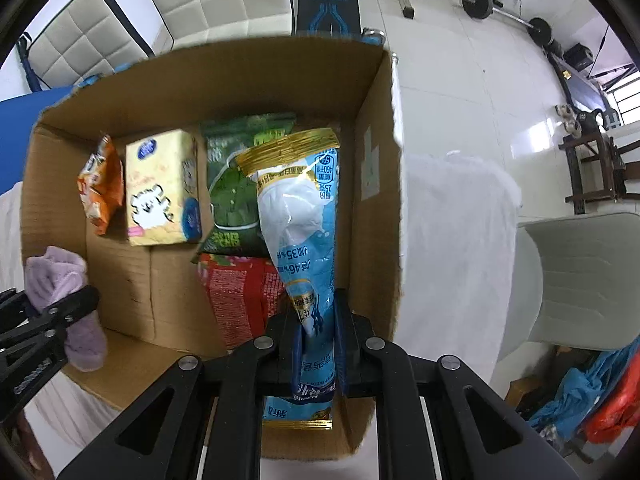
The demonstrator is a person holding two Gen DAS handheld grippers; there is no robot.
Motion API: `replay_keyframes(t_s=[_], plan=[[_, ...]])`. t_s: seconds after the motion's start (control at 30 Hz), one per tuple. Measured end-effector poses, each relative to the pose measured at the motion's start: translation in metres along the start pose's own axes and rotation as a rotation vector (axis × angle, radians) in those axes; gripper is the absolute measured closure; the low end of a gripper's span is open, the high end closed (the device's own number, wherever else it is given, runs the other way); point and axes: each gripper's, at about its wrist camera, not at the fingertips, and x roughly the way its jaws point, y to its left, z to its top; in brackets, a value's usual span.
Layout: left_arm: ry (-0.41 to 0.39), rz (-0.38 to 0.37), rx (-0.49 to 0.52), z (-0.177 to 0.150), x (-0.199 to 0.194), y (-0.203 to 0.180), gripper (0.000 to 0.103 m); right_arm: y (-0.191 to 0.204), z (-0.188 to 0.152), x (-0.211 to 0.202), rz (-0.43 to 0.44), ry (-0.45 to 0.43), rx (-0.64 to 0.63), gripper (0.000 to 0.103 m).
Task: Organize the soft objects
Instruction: 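Carry the sock and milk tube into the box and open both tools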
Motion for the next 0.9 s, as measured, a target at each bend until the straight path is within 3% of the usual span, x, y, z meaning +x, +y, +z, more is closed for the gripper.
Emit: replay_keyframes(t_s=[0.2, 0.43, 0.53, 0.6, 0.7, 0.77, 0.83, 0.9], plan=[[0.078, -0.02, 0.003, 0.006, 0.041, -0.011, 0.075, 0.008, -0.001, 0.018, -0.011, 0.016, -0.012, 0.089], [0.104, 0.002, 0.015, 0.009, 0.058, -0.021, 0.072, 0.014, 0.004, 0.032, -0.03, 0.024, -0.027, 0.088], [0.103, 0.03, 0.003, 0.01, 0.057, -0.024, 0.07, 0.014, 0.005, 0.035, -0.027, 0.052, -0.021, 0.075], [0.098, 0.032, -0.001, 0.012, 0.053, -0.027, 0.064, 0.014, 0.006, 0.034, 0.003, 0.068, -0.003, 0.056], [0.083, 0.012, -0.023, 0.014, 0.047, -0.027, 0.049, 0.018, 0.005, 0.028, 0.025, 0.067, -0.005, 0.045], [0.063, 0.021, -0.036, 0.015, 0.041, -0.026, 0.033, 0.024, 0.004, 0.022, 0.034, 0.061, -0.016, 0.035], [0.048, 0.018, -0.04, 0.017, 0.035, -0.025, 0.026, 0.029, 0.002, 0.017, 0.033, 0.057, -0.021, 0.023], [0.044, 0.009, -0.046, 0.016, 0.031, -0.027, 0.021, 0.03, 0.002, 0.011, 0.024, 0.045, -0.031, 0.02]])
